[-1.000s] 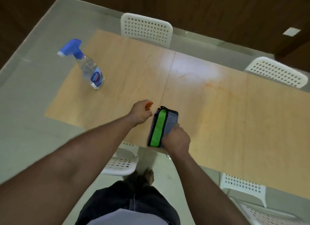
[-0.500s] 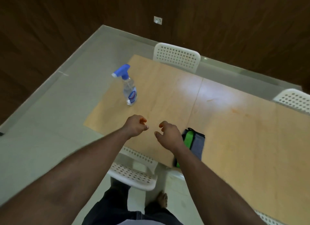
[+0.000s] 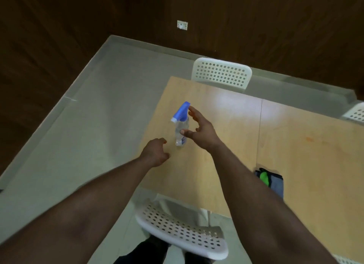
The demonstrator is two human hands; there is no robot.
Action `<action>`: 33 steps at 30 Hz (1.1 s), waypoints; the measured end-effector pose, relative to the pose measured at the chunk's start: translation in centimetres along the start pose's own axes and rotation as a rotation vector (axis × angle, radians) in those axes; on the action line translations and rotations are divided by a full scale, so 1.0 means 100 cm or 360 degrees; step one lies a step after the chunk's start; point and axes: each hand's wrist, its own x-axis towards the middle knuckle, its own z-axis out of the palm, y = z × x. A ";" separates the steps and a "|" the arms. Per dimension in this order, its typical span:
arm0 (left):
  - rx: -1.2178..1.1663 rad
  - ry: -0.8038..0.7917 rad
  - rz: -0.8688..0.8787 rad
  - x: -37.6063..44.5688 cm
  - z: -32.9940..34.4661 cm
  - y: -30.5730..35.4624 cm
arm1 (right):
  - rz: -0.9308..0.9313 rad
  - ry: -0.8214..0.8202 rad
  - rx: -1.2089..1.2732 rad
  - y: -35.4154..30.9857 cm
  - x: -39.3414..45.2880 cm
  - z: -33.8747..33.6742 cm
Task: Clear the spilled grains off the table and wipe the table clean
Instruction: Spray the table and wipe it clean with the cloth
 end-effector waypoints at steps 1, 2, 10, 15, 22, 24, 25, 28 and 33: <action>0.0039 -0.0030 0.0044 0.007 -0.002 -0.002 | 0.0002 -0.0020 0.0036 -0.004 0.005 0.000; 0.0063 -0.0060 0.0070 0.012 -0.004 -0.002 | -0.0008 -0.0022 0.0043 -0.005 0.007 0.000; 0.0047 -0.0090 0.0086 0.015 -0.008 0.014 | -0.0160 0.0114 -0.0152 -0.016 -0.001 -0.002; 0.0134 -0.0089 0.0083 0.026 -0.014 0.023 | -0.0270 0.0262 -0.0240 -0.018 0.005 0.004; 0.0238 -0.0170 0.0164 0.081 -0.025 0.031 | -0.0132 0.0364 0.0292 -0.021 0.042 0.022; 0.0277 -0.0201 0.0238 0.103 -0.029 0.033 | -0.0040 0.0457 0.0430 -0.028 0.055 0.026; 0.0314 -0.0219 0.0278 0.120 -0.032 0.035 | 0.0016 0.0516 0.0454 -0.030 0.066 0.027; 0.0413 -0.0231 0.0352 0.162 -0.043 0.040 | 0.0171 0.0611 0.0488 -0.030 0.095 0.032; 0.0574 -0.0153 0.0482 0.221 -0.063 0.047 | 0.0613 0.0612 0.0422 -0.021 0.158 0.036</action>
